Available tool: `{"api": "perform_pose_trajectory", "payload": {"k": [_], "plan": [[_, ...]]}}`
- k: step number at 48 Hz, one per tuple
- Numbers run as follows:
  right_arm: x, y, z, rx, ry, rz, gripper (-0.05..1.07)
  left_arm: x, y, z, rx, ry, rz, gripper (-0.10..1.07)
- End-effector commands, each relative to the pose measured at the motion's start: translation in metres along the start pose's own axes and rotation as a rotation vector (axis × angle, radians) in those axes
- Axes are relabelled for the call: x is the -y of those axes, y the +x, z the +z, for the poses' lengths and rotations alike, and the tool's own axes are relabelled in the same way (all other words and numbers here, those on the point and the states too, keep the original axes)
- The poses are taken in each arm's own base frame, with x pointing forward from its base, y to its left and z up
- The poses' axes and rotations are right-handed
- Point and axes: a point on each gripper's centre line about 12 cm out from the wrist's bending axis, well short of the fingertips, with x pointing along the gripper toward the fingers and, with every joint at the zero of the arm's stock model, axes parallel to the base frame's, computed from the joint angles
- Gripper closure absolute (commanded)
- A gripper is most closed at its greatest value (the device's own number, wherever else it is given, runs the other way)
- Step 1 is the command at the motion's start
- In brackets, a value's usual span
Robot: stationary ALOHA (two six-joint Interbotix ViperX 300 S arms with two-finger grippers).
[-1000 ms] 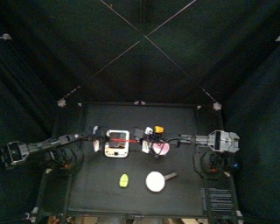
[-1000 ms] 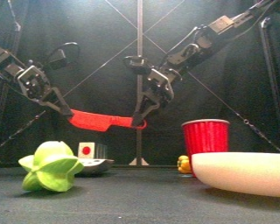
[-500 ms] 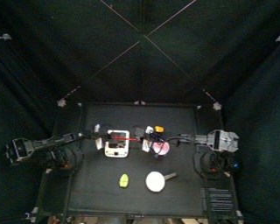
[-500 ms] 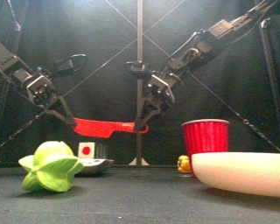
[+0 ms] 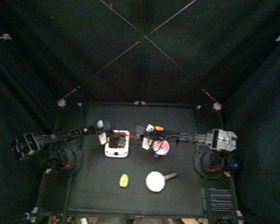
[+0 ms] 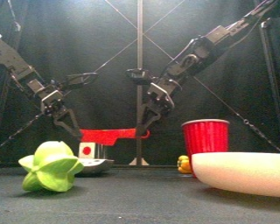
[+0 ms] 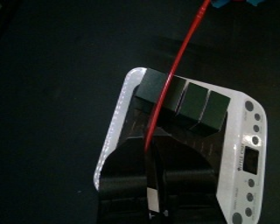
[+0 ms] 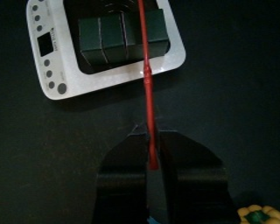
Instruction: Cut sushi roll
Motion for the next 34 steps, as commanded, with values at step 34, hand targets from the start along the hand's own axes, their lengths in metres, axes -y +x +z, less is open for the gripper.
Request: {"api": "perform_pose_trajectory", "payload": {"k": [34], "plan": [[-0.006, 0.003, 0.006, 0.02, -0.003, 0.01, 0.68, -0.006, -0.001, -0.01, -0.02, -0.037, 0.02, 0.74]]}}
